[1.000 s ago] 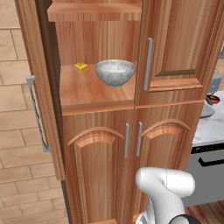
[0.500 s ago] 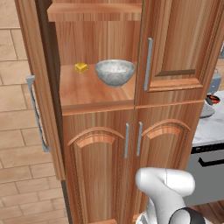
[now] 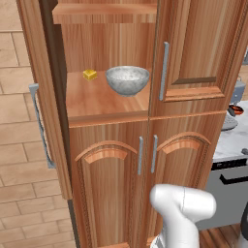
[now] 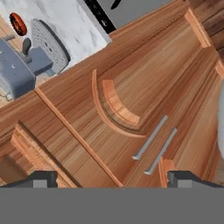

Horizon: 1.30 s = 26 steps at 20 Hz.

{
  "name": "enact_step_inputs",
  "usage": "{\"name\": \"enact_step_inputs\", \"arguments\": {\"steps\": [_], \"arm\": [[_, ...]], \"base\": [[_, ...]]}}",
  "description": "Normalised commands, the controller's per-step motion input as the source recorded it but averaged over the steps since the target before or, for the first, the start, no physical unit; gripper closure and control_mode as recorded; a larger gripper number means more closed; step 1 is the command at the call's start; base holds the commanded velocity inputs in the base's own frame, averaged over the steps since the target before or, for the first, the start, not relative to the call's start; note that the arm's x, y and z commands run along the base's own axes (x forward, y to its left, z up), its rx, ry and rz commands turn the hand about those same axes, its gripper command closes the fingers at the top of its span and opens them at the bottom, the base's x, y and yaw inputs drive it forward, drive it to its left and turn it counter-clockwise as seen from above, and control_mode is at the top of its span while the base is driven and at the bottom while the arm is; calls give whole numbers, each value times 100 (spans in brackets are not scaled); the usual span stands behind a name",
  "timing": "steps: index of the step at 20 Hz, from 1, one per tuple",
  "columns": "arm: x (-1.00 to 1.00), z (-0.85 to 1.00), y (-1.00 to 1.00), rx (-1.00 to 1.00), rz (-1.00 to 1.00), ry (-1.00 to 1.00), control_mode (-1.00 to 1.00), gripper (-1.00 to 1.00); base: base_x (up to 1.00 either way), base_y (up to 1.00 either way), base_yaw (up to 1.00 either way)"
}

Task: Pick the mug and place it in the sink. Pick the bowl and place it in the open cabinet and then close the cabinet.

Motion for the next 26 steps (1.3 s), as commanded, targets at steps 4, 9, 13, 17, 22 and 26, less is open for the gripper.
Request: {"name": "enact_step_inputs", "arguments": {"steps": [4,9,13,17,22,26], "arm": [[17,0,54,-17,0,-15,-100,-100],[1,-1,39,-14,0,-14,-100,-100],[2,-13,51,-12,0,-10,-100,-100],[0,-15,43,-10,0,-13,-100,-100],[-10,-5,50,-8,0,-15,-100,-100],[-6,-7,67,-7,0,-12,-100,-100]], "base": [[0,0,0],[0,0,0],[0,0,0],[0,0,0],[0,0,0],[0,0,0]]}}
